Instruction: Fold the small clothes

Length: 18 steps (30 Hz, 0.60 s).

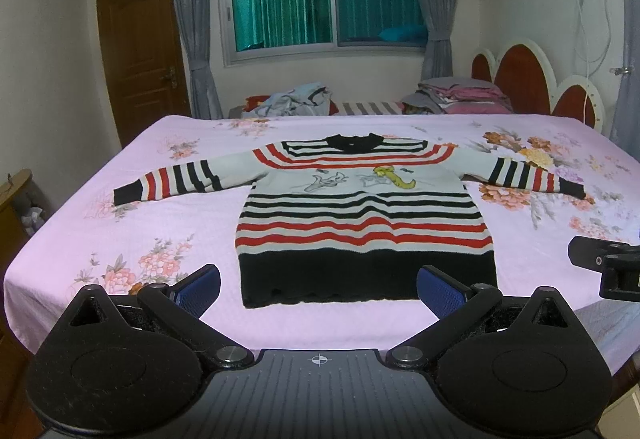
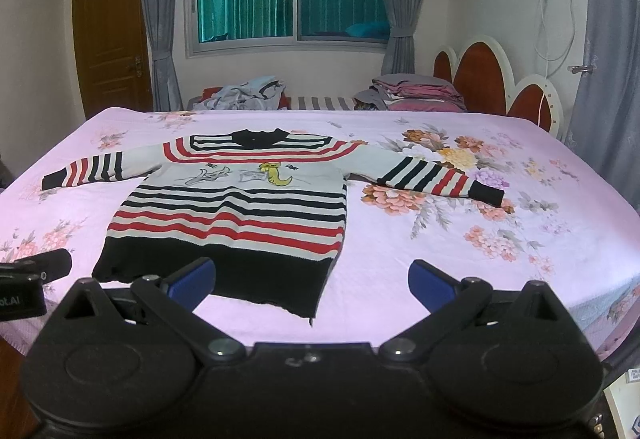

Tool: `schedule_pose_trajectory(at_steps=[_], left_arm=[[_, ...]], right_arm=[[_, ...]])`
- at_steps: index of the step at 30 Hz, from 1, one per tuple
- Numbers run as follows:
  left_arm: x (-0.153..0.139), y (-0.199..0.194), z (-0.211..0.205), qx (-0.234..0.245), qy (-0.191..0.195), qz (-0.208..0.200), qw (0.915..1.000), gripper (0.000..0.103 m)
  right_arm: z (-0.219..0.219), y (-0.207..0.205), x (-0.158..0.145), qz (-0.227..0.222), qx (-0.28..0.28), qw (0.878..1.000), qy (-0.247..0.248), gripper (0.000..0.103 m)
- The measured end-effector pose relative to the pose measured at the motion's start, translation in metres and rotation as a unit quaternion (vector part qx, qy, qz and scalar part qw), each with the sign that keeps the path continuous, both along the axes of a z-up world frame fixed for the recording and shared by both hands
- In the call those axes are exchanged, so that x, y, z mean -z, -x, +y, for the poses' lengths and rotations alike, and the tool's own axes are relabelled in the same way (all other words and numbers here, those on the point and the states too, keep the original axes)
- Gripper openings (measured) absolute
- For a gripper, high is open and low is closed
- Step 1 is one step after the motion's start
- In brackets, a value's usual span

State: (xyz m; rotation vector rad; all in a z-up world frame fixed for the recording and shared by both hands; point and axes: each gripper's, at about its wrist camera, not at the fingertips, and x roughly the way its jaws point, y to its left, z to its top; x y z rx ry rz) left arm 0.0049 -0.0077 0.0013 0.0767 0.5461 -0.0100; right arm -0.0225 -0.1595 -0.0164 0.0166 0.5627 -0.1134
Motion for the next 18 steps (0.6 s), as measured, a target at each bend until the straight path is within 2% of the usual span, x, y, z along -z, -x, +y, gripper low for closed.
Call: schedule_pose_trajectory(at_steps=[18], left_arm=[[0.0017, 0.0011, -0.0005, -0.001, 0.001, 0.0, 1.0, 0.103]], right_arm=[[-0.0025, -0.0006, 0.0007, 0.001, 0.0, 1.0, 0.001, 0.103]])
